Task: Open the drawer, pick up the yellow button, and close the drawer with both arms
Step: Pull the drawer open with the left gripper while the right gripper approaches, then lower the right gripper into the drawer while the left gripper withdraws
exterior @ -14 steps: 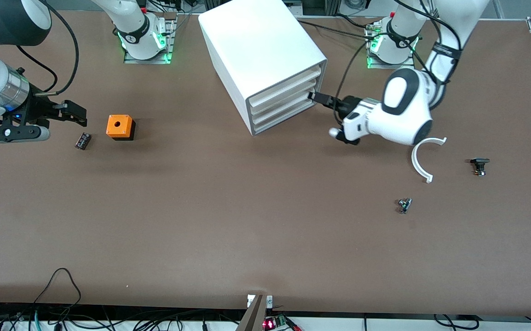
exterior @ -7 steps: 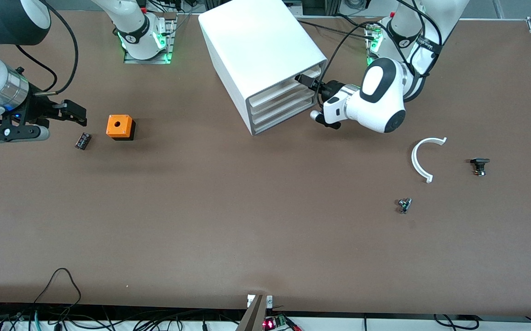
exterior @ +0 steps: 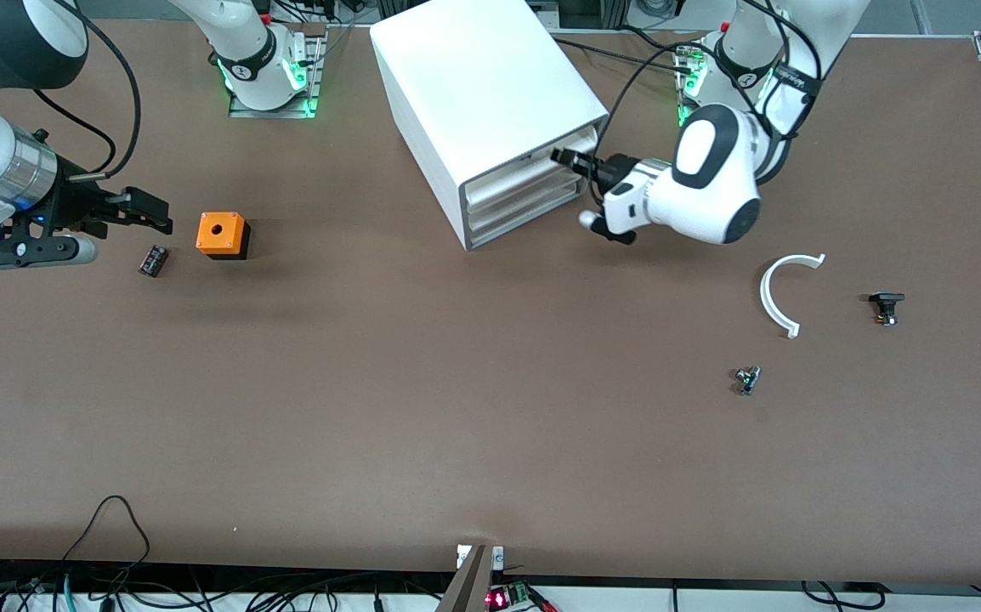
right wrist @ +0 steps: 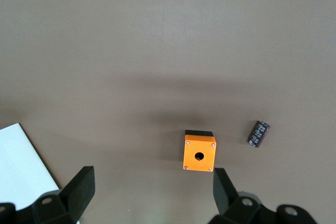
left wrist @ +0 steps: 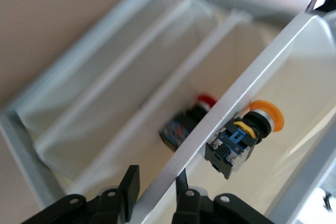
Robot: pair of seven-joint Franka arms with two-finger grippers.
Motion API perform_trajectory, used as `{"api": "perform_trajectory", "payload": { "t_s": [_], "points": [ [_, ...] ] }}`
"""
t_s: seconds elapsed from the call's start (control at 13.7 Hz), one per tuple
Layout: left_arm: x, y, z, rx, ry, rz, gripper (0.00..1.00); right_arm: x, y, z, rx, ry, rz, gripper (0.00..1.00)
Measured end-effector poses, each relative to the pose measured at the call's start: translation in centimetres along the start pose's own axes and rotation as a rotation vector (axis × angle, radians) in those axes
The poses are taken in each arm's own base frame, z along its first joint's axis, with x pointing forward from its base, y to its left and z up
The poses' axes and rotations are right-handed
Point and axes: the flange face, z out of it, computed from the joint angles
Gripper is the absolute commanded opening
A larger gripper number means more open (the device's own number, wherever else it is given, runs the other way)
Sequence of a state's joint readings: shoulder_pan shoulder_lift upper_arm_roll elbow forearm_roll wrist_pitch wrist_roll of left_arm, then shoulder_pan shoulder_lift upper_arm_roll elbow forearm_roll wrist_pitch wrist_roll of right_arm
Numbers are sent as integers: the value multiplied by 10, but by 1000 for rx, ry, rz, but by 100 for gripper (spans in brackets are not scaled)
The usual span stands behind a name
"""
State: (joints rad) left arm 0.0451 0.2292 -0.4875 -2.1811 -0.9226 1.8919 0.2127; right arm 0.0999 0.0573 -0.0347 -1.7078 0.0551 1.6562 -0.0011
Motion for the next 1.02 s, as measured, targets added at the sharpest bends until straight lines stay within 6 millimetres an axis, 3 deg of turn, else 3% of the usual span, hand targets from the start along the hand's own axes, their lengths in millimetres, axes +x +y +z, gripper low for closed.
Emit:
{"api": "perform_trajectory", "payload": {
  "t_s": [0.22, 0.29, 0.36, 0.73, 0.8, 1.02],
  "points": [
    [18, -19, -65, 4, 216, 13, 0, 1, -12, 3, 4, -6, -27, 100],
    [22, -22, -79, 12, 263, 25, 60, 2, -23, 7, 5, -12, -48, 100],
    [25, -23, -89, 27, 301, 34, 100, 2, -39, 11, 2, -20, -75, 100],
    [36, -25, -112, 150, 415, 44, 100, 9, -149, 23, -15, -11, -290, 100],
    [38, -23, -131, 203, 449, 70, 100, 14, -172, 24, -7, -3, -370, 100],
    [34, 1, -234, 310, 622, 143, 100, 34, -239, 30, 130, 20, -568, 100]
  ]
}}
